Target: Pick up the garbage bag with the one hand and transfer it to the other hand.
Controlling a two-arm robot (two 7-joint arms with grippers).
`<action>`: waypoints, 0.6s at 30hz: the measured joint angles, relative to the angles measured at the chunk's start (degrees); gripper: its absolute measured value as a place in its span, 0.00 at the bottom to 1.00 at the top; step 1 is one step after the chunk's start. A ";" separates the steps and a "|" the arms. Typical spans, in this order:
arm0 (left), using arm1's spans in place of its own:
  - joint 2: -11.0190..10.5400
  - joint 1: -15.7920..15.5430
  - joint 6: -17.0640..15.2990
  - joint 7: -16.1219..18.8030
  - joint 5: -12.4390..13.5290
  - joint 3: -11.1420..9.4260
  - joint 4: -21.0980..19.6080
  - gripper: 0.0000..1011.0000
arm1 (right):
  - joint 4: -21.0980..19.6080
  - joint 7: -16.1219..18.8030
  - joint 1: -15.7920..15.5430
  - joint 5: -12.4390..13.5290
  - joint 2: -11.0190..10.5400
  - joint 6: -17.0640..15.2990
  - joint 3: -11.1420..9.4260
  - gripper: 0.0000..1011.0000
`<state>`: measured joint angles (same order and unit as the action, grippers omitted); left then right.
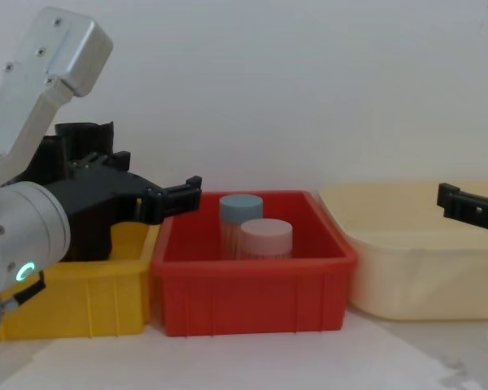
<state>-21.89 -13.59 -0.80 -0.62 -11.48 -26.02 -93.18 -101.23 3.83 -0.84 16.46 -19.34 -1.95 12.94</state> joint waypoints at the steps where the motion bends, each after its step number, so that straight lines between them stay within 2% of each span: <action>1: 0.00 0.00 0.00 0.00 0.00 0.00 0.00 0.99 | 0.00 0.00 0.00 0.00 0.00 0.00 0.00 0.99; 18: 0.00 0.00 0.00 0.00 0.00 0.00 0.00 0.99 | 0.00 0.00 0.00 0.00 0.00 0.00 0.00 0.99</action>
<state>-21.90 -13.58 -0.80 -0.63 -11.48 -26.03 -93.18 -101.23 3.83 -0.84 16.46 -19.34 -1.95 12.94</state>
